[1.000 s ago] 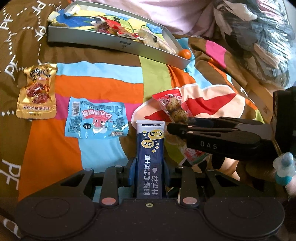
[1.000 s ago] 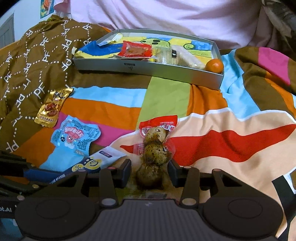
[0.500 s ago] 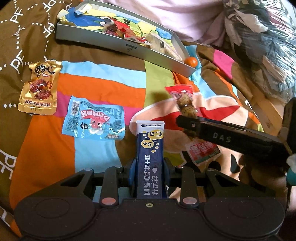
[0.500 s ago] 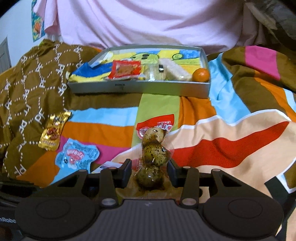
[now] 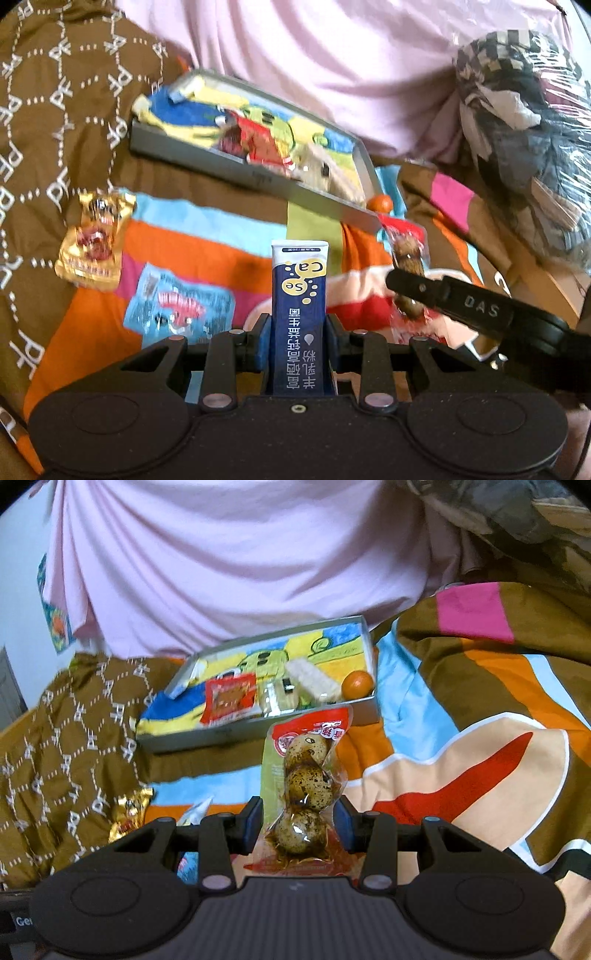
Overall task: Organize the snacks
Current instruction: 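Lift the quail egg pack and Ca stick and carry them toward the grey tray, then lower the Ca stick into the tray with the left gripper while the right lowers the quail egg pack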
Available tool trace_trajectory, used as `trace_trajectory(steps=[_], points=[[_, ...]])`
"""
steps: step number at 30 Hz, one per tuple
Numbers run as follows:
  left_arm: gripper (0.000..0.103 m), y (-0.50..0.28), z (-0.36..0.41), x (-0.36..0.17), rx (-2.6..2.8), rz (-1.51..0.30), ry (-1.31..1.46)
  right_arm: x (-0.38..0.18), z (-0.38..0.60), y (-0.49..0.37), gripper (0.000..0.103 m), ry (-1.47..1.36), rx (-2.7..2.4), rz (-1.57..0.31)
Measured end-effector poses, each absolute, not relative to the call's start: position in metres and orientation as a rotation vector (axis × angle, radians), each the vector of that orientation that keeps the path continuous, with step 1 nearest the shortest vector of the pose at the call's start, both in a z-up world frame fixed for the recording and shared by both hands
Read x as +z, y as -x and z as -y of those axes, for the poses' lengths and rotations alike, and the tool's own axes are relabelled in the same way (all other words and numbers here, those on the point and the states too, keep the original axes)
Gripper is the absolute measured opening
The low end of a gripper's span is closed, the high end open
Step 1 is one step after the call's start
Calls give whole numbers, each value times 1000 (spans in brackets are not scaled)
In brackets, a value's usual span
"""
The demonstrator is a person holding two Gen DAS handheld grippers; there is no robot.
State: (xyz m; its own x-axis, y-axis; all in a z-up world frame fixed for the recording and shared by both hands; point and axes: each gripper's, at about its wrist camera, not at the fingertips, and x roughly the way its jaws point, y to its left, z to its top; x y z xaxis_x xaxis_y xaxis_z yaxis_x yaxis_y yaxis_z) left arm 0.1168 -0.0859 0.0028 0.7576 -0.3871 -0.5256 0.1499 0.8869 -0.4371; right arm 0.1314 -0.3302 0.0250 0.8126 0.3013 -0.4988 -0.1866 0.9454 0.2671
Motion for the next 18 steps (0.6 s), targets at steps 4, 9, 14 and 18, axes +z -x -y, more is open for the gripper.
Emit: trace_trajectory(steps=[4,9,14,18], points=[[32,-125,93,18,-264,-605,365,30,337,-133,46,-256,271,-545],[32,-146,102,40,-229,-549,347,33,344,-140,46,-305,278,-500],[32,-173,111,62,-190,-492,344,31,351,-161,46,-357,266,-442],[32,-197,117,69,-200,-484,333,33,356,-181,47,-370,264,-354]])
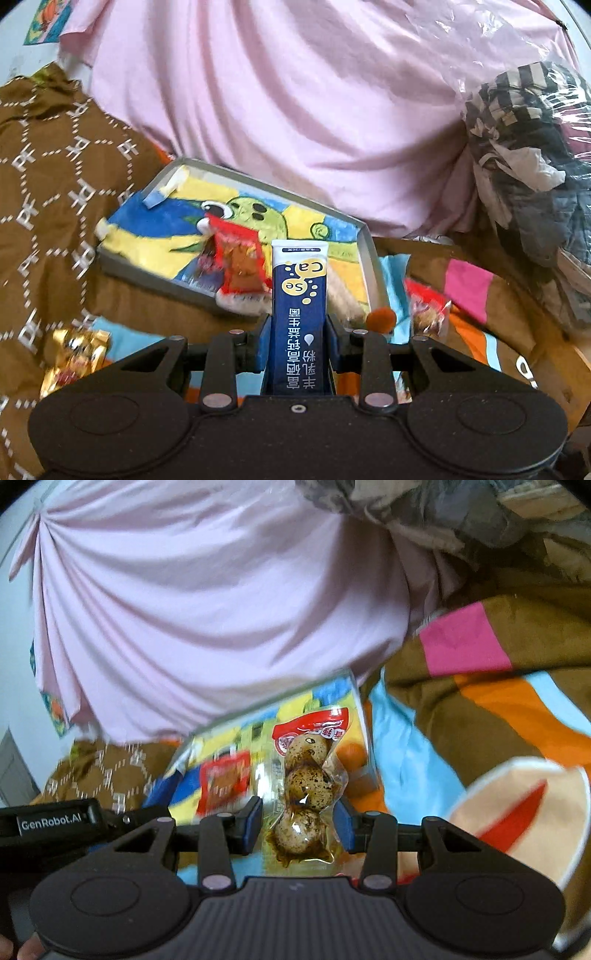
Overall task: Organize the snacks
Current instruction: 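Lower the Ca stick into the tray with the left gripper while the right lowers the quail egg pack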
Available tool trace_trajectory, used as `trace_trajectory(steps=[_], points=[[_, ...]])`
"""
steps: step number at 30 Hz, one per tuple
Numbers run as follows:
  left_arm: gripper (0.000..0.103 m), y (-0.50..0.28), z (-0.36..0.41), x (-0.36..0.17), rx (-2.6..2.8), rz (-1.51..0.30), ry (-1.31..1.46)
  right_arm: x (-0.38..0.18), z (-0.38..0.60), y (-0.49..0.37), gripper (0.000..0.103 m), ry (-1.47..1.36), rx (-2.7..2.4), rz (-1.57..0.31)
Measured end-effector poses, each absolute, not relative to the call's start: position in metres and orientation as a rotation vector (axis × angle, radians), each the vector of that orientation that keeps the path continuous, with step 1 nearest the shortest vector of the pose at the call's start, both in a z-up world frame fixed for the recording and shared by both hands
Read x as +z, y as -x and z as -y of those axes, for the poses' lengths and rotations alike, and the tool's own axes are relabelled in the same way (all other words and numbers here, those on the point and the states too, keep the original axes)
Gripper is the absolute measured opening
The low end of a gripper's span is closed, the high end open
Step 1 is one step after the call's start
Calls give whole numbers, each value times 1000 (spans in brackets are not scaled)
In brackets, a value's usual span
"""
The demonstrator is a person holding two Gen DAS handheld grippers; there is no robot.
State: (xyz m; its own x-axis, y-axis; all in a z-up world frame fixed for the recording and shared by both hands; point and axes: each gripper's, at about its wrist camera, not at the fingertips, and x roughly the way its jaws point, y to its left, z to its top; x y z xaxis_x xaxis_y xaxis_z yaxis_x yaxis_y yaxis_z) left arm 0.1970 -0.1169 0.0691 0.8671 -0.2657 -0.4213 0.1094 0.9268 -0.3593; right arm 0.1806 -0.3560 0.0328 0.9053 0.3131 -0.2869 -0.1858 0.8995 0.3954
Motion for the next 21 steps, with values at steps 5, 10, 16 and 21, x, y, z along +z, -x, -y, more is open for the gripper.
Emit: trace_trajectory(steps=[5,10,16,21], points=[[32,-226,118,70,-209,-481,342,30,359,-208,47,-385,286,-312],[32,-261,120,73,-182,-483,336,32,357,-240,47,-398,300,-277],[33,-312,126,81,-164,-474,313,34,351,-283,47,-376,323,-260],[33,-348,135,79,-156,-472,240,27,347,-314,47,-334,330,-258]])
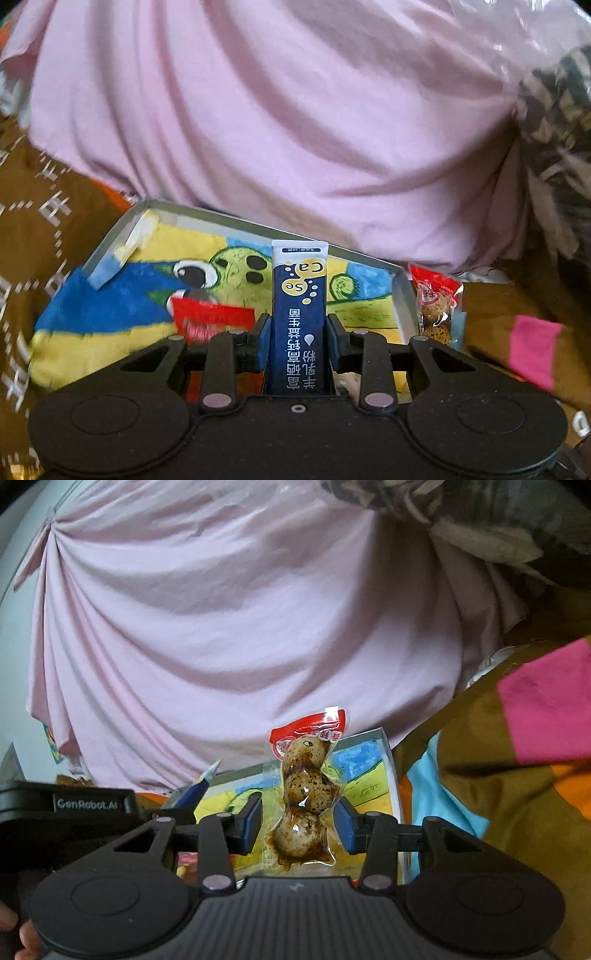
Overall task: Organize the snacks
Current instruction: 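Lower the Ca stick into the tray with the left gripper while the right lowers the quail egg pack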
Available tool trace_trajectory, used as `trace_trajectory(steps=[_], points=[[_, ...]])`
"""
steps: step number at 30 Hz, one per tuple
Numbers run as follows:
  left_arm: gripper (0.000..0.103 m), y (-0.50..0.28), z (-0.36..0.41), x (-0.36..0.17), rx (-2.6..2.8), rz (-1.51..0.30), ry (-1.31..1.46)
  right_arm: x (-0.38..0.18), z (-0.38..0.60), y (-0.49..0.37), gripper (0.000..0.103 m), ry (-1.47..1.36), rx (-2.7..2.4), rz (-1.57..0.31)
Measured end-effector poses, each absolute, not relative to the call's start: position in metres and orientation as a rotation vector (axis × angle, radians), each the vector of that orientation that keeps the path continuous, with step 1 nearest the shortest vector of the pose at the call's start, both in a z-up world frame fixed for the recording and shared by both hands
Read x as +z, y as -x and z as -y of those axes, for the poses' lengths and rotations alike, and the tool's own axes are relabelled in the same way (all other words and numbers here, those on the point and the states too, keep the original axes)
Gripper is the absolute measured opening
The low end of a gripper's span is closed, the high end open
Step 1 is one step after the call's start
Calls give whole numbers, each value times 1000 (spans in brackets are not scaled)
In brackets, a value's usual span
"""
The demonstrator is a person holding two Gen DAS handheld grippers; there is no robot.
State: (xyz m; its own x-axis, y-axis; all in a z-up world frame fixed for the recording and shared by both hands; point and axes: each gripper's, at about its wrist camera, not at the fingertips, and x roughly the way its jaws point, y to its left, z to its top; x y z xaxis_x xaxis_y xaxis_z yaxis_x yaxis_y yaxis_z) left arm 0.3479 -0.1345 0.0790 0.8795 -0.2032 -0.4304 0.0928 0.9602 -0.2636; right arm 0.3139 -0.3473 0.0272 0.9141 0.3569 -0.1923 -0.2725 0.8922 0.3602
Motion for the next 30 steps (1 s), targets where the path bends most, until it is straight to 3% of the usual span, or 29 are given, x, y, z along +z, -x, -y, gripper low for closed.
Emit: trace_trajectory(steps=[7,12,14,18,20,25,30], points=[[34,-383,143,61,-138,-517,195,13,347,-334,50,-355,320,-317],[38,-388,140,47,-108,-524,244,12,347,-332,63,-362,305,-314],[47,-387,138,47,-106,-517,256,15,348,-329,75,-353,299,-301],[63,-379,135,55,-93,-483,264,23,348,-326,84,-346,289,-280],[78,-372,132,61,-77,-459,275,28,347,-321,88,-338,285,-269],[101,-355,120,75,-36,-407,295,44,342,-306,98,-297,268,-220],[102,-331,108,88,-15,-388,268,62,336,-284,103,-277,250,-173]])
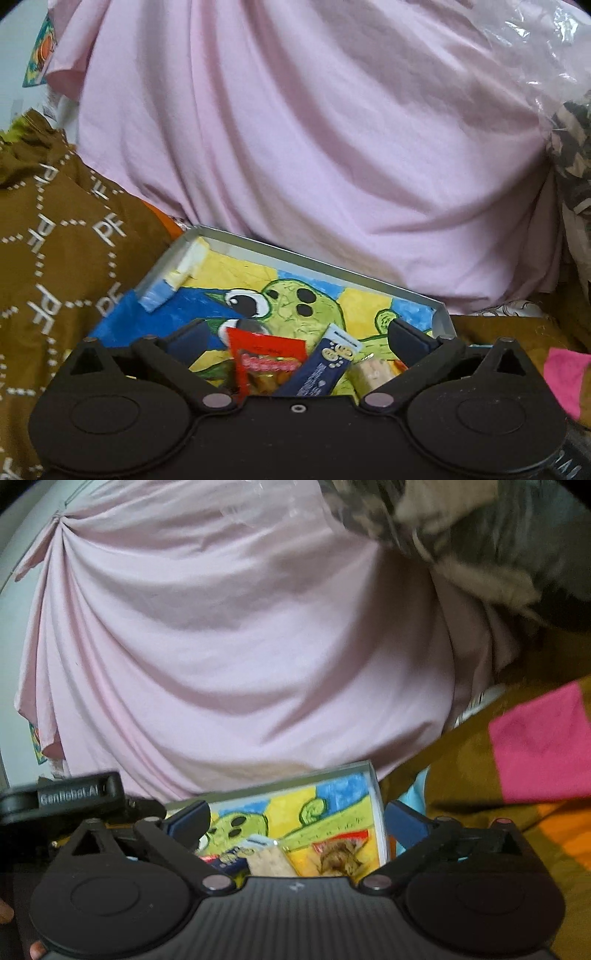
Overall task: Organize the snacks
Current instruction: 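Lower the Ca stick into the tray with the left gripper while the right lowers the quail egg pack, then open both grippers to release the snacks and withdraw from the tray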
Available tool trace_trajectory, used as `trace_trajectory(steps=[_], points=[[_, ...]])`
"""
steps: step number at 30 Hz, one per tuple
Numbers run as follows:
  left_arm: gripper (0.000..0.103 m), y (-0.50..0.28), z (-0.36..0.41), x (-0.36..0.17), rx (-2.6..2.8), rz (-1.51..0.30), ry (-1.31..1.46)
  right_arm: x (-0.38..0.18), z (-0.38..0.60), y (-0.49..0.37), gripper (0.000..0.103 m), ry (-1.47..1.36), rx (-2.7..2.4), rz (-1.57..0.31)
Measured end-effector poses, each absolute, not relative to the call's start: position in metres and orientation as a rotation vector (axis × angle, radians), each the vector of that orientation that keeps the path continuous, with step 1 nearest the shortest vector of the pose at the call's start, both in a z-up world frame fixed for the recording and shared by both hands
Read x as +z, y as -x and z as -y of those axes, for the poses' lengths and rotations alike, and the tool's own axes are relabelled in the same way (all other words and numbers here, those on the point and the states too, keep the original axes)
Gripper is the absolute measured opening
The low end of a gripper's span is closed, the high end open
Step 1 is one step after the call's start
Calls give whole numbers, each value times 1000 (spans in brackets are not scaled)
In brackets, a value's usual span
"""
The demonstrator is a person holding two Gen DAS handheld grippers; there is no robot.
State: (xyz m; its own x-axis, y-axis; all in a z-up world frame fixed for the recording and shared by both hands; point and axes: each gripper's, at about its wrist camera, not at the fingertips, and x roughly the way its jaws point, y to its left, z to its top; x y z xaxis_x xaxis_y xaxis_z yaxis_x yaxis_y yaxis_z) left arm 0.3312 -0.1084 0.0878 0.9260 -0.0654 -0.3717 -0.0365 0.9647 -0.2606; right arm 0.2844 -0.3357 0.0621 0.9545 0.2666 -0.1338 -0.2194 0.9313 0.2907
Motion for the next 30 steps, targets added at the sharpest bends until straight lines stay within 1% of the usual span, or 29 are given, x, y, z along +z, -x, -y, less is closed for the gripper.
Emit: trace_trajectory(steps=[7,11,16,20,30], points=[[102,-288,86,107,10,-351,300,84,323,-242,103,-245,237,-120],[102,-258,72,110,17,-338,314,90,311,-218,103,-204,255,-127],[102,-225,53,102,30,-352,304,93,295,-190,103,-138,280,-148],[102,-200,36,93,49,-371,284,93,287,-169,103,-143,298,-160],[102,-151,6,62,103,-435,244,72,256,-134,103,-91,369,-265]])
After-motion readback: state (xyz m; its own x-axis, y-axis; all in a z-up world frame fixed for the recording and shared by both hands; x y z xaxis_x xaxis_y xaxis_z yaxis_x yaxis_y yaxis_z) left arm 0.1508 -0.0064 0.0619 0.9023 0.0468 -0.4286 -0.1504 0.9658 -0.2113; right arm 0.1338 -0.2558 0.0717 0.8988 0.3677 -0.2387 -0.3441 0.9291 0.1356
